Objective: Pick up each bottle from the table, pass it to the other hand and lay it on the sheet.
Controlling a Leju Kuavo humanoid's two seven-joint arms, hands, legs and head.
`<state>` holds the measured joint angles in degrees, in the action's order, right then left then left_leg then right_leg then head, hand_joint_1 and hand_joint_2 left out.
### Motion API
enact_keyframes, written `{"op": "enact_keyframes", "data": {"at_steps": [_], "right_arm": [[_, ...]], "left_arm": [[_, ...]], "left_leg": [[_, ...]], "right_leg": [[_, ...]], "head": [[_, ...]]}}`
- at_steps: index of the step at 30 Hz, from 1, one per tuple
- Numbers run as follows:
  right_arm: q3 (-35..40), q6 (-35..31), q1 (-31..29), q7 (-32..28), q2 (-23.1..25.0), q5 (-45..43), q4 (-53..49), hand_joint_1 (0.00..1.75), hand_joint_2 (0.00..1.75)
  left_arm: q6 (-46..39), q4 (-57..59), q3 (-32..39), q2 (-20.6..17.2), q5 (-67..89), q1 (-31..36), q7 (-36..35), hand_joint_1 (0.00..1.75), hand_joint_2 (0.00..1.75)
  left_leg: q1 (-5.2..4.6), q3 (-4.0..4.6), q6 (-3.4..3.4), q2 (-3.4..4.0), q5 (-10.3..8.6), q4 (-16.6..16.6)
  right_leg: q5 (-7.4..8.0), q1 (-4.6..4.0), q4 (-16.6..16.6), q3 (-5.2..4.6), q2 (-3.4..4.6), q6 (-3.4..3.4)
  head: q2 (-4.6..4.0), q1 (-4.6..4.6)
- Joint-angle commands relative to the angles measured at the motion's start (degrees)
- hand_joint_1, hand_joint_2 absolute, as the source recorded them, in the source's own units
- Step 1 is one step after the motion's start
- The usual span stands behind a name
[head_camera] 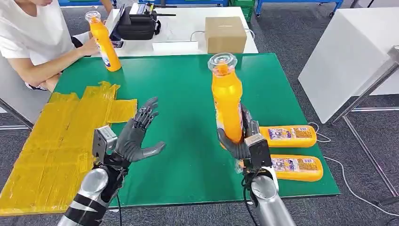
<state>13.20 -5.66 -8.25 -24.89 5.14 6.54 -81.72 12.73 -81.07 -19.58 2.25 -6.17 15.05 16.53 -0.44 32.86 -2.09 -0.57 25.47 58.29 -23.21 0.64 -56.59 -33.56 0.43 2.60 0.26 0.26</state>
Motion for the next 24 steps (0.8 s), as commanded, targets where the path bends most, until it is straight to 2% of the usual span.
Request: {"op": "enact_keyframes", "data": {"at_steps": [1,12,13,24], "right_arm": [[4.46,0.74,-5.41,-1.62,2.08,0.70,9.50,1.75,1.75],[5.79,0.23,-6.18,-1.45,2.23,1.68,11.02,1.75,1.75],[13.26,-3.89,-8.50,-0.46,3.24,10.05,18.64,1.75,1.75],[23.42,-9.63,-11.16,0.56,4.93,20.98,25.40,1.75,1.75]], "left_arm": [[5.92,7.23,-4.44,-2.63,-10.23,5.24,-3.32,0.00,1.75],[5.87,7.17,-4.97,-2.62,-11.02,5.51,-3.49,0.00,1.75],[5.62,6.93,-7.03,-2.33,-12.39,6.52,-3.80,0.00,1.75],[5.55,9.11,-7.87,-1.31,-13.85,7.60,-3.71,0.00,1.75]], "left_leg": [[0.13,-0.17,0.17,0.15,0.05,-0.06],[0.11,-0.15,0.16,0.14,0.04,-0.05],[0.18,-0.20,0.23,0.19,0.06,-0.06],[0.15,-0.10,0.15,0.11,0.04,-0.02]], "right_leg": [[0.01,-0.13,0.12,0.16,0.07,-0.11],[0.00,-0.11,0.09,0.13,0.07,-0.10],[0.01,-0.18,0.15,0.20,0.08,-0.13],[-0.01,-0.15,0.08,0.10,0.05,-0.08]], "head": [[0.00,0.00],[0.00,0.00],[0.00,0.00],[0.00,0.02]]}}
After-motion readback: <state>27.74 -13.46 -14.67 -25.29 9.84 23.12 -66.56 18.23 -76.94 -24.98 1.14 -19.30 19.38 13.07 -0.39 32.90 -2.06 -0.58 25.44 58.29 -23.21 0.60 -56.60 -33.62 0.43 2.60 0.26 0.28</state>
